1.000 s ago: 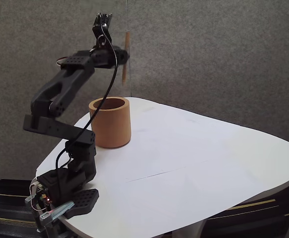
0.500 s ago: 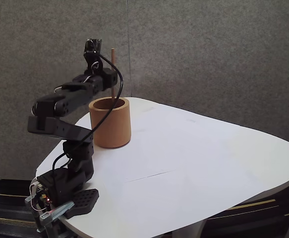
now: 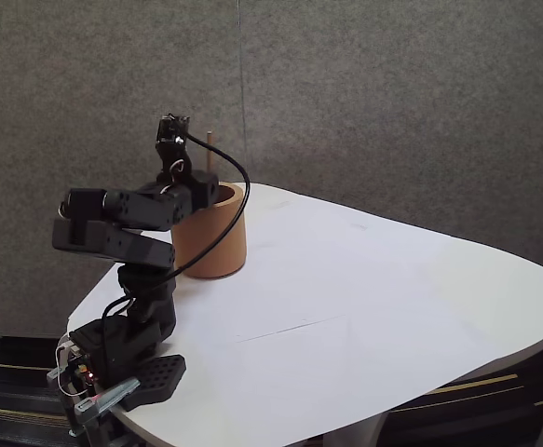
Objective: Grab the pen and put it in the pen holder.
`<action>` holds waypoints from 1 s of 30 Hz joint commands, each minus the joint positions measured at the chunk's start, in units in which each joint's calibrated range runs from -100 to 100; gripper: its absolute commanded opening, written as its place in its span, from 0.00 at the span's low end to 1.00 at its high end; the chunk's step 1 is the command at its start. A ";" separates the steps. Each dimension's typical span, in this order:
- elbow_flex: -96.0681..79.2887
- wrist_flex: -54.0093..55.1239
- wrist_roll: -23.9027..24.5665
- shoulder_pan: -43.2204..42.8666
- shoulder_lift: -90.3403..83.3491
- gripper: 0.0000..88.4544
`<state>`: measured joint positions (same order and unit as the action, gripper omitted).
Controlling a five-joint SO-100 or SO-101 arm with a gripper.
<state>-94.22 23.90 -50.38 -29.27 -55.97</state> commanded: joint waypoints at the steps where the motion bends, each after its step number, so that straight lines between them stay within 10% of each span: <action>1: -0.36 1.53 -0.13 -0.60 -1.00 0.01; 9: -0.36 1.53 -0.24 -0.97 -1.00 0.02; 18: 0.81 1.61 -0.24 -0.89 -1.00 0.40; 30: 9.30 1.02 -0.24 -0.82 -0.92 0.42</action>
<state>-93.68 24.49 -50.38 -30.00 -56.14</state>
